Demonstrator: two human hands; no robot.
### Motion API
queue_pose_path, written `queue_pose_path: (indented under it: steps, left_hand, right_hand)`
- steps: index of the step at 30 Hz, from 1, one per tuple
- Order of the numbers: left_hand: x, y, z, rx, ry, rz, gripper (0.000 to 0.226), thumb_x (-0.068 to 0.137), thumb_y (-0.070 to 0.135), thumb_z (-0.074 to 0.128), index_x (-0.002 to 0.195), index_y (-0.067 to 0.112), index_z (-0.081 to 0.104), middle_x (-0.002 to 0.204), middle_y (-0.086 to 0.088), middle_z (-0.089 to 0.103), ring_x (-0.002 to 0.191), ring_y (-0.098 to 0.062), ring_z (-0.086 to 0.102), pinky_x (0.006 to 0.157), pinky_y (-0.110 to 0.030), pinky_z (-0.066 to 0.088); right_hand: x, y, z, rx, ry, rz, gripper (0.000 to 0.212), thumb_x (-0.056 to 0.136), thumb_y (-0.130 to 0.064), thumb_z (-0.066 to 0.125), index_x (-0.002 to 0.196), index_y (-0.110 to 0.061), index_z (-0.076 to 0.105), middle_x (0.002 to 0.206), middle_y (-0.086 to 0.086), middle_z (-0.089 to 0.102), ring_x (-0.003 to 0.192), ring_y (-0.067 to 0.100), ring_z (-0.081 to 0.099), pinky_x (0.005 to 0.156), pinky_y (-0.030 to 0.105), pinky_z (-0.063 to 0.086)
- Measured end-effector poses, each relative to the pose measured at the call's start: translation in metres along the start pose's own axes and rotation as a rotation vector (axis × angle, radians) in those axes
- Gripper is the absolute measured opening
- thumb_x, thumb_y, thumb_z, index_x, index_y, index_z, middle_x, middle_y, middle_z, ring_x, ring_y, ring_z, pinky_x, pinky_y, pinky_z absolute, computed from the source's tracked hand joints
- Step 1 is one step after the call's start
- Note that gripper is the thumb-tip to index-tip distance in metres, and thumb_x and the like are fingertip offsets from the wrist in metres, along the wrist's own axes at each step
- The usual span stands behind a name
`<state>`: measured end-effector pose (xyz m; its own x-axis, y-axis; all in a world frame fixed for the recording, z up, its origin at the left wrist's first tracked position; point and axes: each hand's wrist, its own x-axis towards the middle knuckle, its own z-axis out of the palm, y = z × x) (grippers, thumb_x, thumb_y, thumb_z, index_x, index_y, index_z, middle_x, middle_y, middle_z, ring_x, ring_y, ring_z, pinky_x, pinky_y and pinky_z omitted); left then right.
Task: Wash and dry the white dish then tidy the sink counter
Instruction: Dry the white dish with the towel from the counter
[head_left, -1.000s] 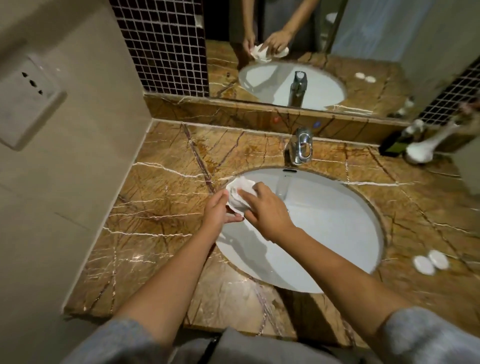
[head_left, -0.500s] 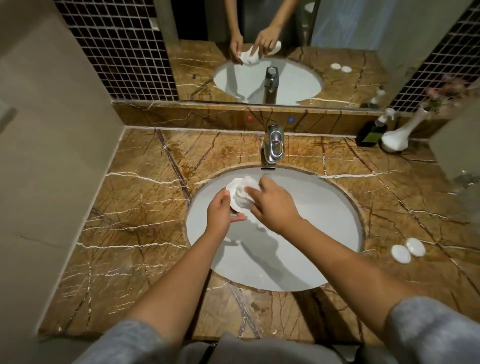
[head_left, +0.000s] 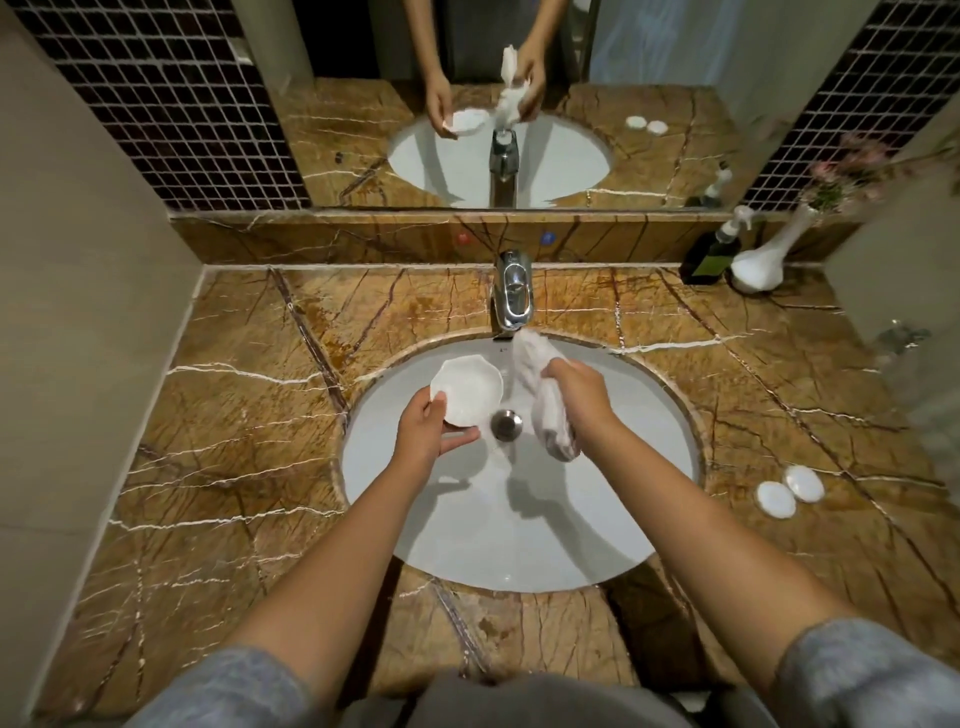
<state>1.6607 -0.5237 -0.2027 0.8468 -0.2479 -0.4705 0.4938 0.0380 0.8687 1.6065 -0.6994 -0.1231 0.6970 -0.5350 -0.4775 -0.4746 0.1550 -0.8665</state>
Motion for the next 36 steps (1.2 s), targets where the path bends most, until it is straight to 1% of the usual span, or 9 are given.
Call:
queue_pose_path:
  steps: [4, 11, 15, 20, 25, 28, 31, 34, 36]
  left_hand:
    - [0.001, 0.001, 0.002, -0.031, -0.078, -0.023, 0.019, 0.098, 0.016, 0.051, 0.116, 0.011, 0.056, 0.105, -0.011, 0.061, 0.070, -0.020, 0.074, 0.062, -0.028, 0.061]
    - [0.000, 0.002, 0.001, -0.036, -0.032, 0.002, 0.019, 0.096, 0.011, 0.055, 0.114, 0.008, 0.059, 0.107, -0.012, 0.061, 0.076, -0.026, 0.072, 0.060, -0.027, 0.062]
    - [0.008, 0.015, -0.006, -0.122, 0.017, 0.005, 0.014, 0.097, 0.013, 0.053, 0.110, 0.009, 0.058, 0.099, -0.009, 0.064, 0.066, -0.022, 0.074, 0.062, -0.028, 0.062]
    - [0.008, 0.026, -0.005, 0.157, -0.159, 0.079, 0.024, 0.096, 0.020, 0.057, 0.117, 0.008, 0.060, 0.089, -0.008, 0.065, 0.065, -0.025, 0.075, 0.055, -0.024, 0.059]
    - [0.003, 0.019, 0.007, 0.218, -0.173, 0.061, 0.023, 0.096, 0.018, 0.056, 0.117, 0.010, 0.061, 0.101, -0.014, 0.060, 0.061, -0.024, 0.073, 0.056, -0.025, 0.060]
    - [0.003, 0.016, -0.001, 0.249, -0.125, 0.044, 0.022, 0.096, 0.017, 0.056, 0.117, 0.010, 0.061, 0.106, -0.018, 0.056, 0.058, -0.022, 0.072, 0.056, -0.027, 0.061]
    - [0.000, 0.019, -0.014, 0.513, -0.098, 0.281, 0.021, 0.096, 0.026, 0.056, 0.115, 0.023, 0.064, 0.104, -0.011, 0.056, 0.062, -0.024, 0.069, 0.054, -0.033, 0.061]
    - [-0.004, 0.028, -0.020, 1.009, -0.131, 0.715, 0.025, 0.097, 0.027, 0.052, 0.119, 0.031, 0.064, 0.090, 0.000, 0.050, 0.069, -0.022, 0.059, 0.056, -0.037, 0.052]
    - [-0.007, 0.034, -0.016, 1.157, -0.161, 0.885, 0.030, 0.095, 0.019, 0.055, 0.122, 0.028, 0.062, 0.092, 0.000, 0.051, 0.069, -0.025, 0.056, 0.054, -0.039, 0.048]
  right_hand:
    - [0.009, -0.002, -0.008, 0.060, -0.026, 0.117, 0.011, 0.085, -0.012, 0.053, 0.093, -0.009, 0.061, 0.075, 0.006, 0.060, 0.063, 0.019, 0.053, 0.055, 0.025, 0.039]
    - [0.000, 0.018, -0.007, -0.080, -0.203, 0.070, 0.029, 0.081, -0.007, 0.054, 0.054, -0.015, 0.045, 0.042, -0.008, 0.047, 0.037, 0.010, 0.042, 0.036, 0.013, 0.028]
    - [-0.006, 0.040, -0.020, -0.341, -0.345, 0.116, 0.020, 0.077, -0.012, 0.057, 0.059, -0.014, 0.046, 0.060, 0.002, 0.043, 0.057, 0.014, 0.036, 0.052, 0.028, 0.028]
    - [0.000, 0.035, -0.030, -0.055, -0.151, 0.235, 0.015, 0.080, -0.020, 0.056, 0.065, -0.015, 0.056, 0.049, 0.000, 0.054, 0.045, 0.017, 0.047, 0.046, 0.021, 0.034]
    - [0.006, 0.019, -0.023, -0.024, -0.190, 0.114, 0.023, 0.078, -0.018, 0.056, 0.055, -0.020, 0.050, 0.044, -0.009, 0.048, 0.039, 0.009, 0.042, 0.040, 0.016, 0.030]
    - [0.004, 0.026, -0.027, -0.204, -0.228, 0.014, 0.026, 0.076, -0.012, 0.055, 0.056, -0.016, 0.041, 0.054, 0.001, 0.037, 0.053, 0.015, 0.032, 0.050, 0.027, 0.024]
    - [0.004, 0.031, -0.040, -0.316, -0.235, -0.092, 0.026, 0.076, -0.010, 0.055, 0.055, -0.015, 0.040, 0.060, 0.005, 0.033, 0.059, 0.016, 0.031, 0.055, 0.030, 0.023]
    - [0.007, 0.021, -0.044, -0.275, -0.153, -0.208, 0.013, 0.079, -0.011, 0.055, 0.069, -0.005, 0.059, 0.068, 0.004, 0.052, 0.063, 0.015, 0.046, 0.060, 0.028, 0.034]
    - [0.003, 0.011, -0.040, -0.270, -0.197, -0.278, 0.019, 0.075, -0.019, 0.055, 0.085, -0.014, 0.071, 0.078, -0.003, 0.065, 0.067, 0.005, 0.057, 0.061, 0.020, 0.045]
